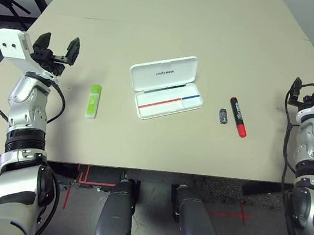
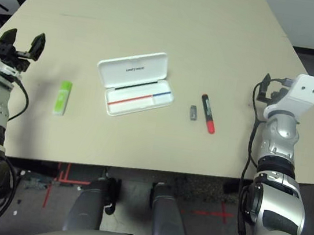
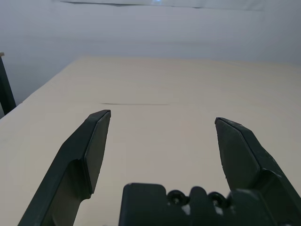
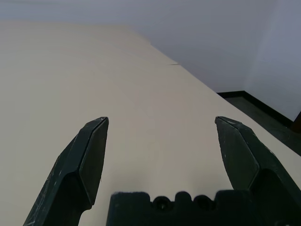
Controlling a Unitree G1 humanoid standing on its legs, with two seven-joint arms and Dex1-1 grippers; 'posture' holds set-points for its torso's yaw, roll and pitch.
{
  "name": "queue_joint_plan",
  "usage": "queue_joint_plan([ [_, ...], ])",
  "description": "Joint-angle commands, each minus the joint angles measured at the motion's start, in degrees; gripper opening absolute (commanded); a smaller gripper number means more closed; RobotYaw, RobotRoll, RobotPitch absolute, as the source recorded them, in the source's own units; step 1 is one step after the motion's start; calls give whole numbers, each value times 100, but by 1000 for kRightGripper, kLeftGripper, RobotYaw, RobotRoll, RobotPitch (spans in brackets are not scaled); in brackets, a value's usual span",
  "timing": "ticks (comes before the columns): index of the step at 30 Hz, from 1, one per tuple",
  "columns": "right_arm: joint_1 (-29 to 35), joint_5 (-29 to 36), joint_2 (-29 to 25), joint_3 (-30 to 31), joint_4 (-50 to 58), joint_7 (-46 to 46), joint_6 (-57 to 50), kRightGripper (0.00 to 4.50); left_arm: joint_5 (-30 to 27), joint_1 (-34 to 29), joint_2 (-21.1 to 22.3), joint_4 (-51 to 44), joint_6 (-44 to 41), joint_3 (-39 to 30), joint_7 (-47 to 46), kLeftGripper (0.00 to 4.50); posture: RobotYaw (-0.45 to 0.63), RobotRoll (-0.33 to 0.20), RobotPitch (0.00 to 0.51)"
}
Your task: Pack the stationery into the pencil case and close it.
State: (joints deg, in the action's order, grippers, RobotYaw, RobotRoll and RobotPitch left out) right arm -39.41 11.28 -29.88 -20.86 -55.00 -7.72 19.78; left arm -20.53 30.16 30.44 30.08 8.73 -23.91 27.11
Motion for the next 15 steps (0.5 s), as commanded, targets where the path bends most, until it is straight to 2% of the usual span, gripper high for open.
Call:
queue_joint_plan([
  [1, -169, -23, -35, 5, -250, -42, 39, 4500, -40, -133, -43, -180, -11, -65, -127, 4483, -37, 0, 184],
  [15, -380, -92, 56, 110, -424, -160, 70, 4500, -160, -503, -17, -734, -202, -116, -181, 4483, -5, 0, 198],
])
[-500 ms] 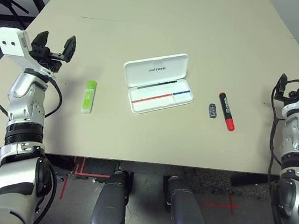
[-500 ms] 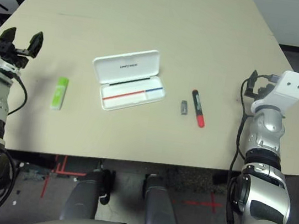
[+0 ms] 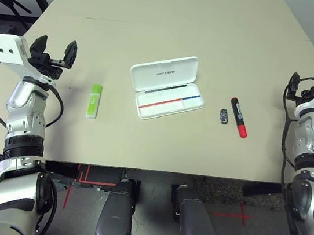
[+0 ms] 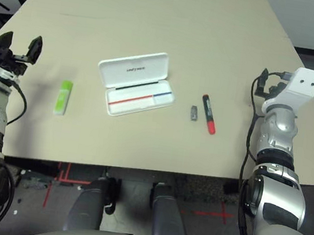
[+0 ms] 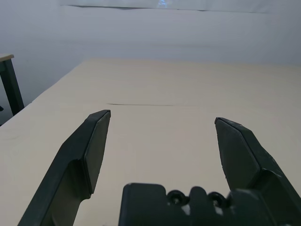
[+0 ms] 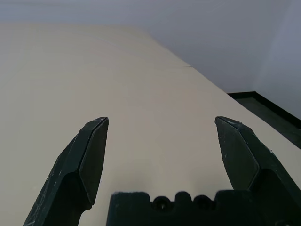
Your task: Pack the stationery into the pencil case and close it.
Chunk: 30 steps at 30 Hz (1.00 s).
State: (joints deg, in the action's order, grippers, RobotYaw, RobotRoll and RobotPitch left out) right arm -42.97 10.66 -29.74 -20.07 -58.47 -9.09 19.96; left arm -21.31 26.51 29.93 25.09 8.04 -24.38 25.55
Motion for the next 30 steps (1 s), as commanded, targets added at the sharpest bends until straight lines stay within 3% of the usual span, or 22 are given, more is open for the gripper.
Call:
queue_joint_plan([
  [1, -14, -35, 65, 43, -59, -17, 56, 4500, -101, -158, 50, -266, -155, -86, -15, 4483, 3, 0, 195],
  [11, -105, 17, -42, 300, 49, -1202, -323, 4500, -629, -778, 207, -1628, -1117, 48, 531, 4483, 37, 0, 195],
  [25, 710, 287, -863, 1315, 2590, -4583, -2398, 4500, -1289, -1473, 993, -3807, -3104, 1194, 2134, 4483, 7, 0, 179],
  [30, 1041, 288, -977, 1543, 3296, -4993, -2897, 4500, -1109, -1395, 1201, -4093, -3454, 1748, 2414, 4483, -6, 0, 170],
])
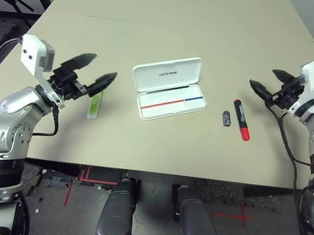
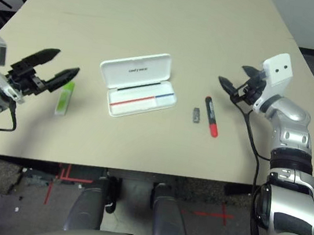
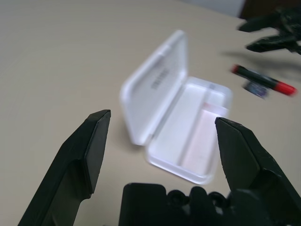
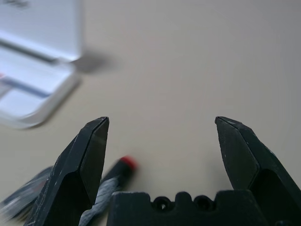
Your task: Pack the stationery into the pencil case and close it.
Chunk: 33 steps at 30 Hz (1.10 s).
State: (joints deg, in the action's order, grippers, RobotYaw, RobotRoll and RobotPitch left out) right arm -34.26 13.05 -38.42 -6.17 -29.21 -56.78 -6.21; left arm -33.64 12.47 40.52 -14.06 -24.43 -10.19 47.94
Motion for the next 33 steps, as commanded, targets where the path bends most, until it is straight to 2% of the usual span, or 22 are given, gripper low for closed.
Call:
queue_joint_plan([
  [1, 220, 49, -122, 174, 455, -272, -341, 4500, 174, 42, 165, -199, -235, 441, 221, 4483, -10, 0, 170],
  [12, 651, 84, -238, 256, 1393, -470, -862, 4500, 878, 272, 59, -79, -81, 1657, 669, 4483, -62, 0, 168],
  [18, 855, 192, -317, 260, 1914, -563, -1248, 4500, 1295, 571, -127, 333, 104, 2054, 774, 4483, -78, 0, 168],
  [33, 972, 241, -218, 230, 2200, -345, -1252, 4500, 1971, 1159, -324, 1148, -48, 2653, 1096, 4483, -112, 0, 152],
])
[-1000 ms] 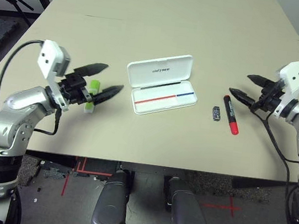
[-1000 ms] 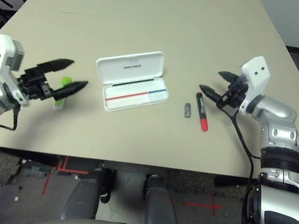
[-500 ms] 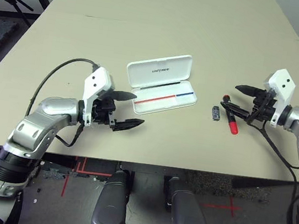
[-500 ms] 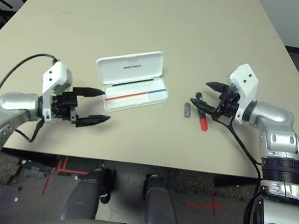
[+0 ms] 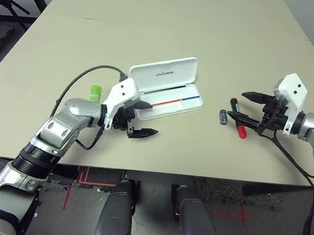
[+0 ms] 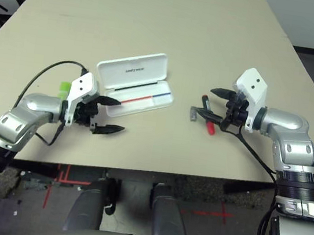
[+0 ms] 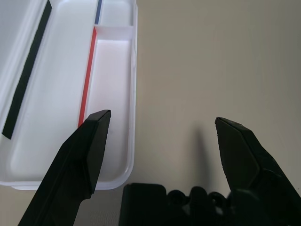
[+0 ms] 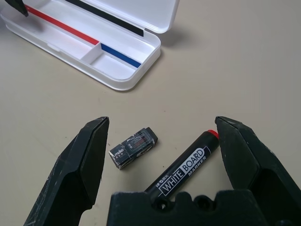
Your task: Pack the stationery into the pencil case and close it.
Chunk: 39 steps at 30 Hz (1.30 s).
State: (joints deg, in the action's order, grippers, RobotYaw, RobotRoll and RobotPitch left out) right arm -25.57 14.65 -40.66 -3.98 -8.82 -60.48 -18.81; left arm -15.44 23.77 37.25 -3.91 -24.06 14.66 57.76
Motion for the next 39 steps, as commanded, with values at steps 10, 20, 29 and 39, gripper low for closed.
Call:
queue_joint_plan([
  [10, 271, 176, 7, -64, 389, 189, -12, 4500, 254, 178, 25, 378, -289, 291, 413, 3869, -147, 0, 156],
  [20, 510, 545, -150, -146, 868, 146, -435, 4500, 393, 436, 21, 742, -31, 327, 657, 65, -187, 0, 156],
  [29, 607, 624, -194, -117, 976, 170, -520, 4500, 625, 573, 198, 794, 675, 350, 1182, 22, -195, 0, 155],
  [39, 468, 578, -250, 7, 879, 42, -482, 4500, 622, 253, 533, 423, 1216, 209, 1599, 22, -157, 0, 163],
])
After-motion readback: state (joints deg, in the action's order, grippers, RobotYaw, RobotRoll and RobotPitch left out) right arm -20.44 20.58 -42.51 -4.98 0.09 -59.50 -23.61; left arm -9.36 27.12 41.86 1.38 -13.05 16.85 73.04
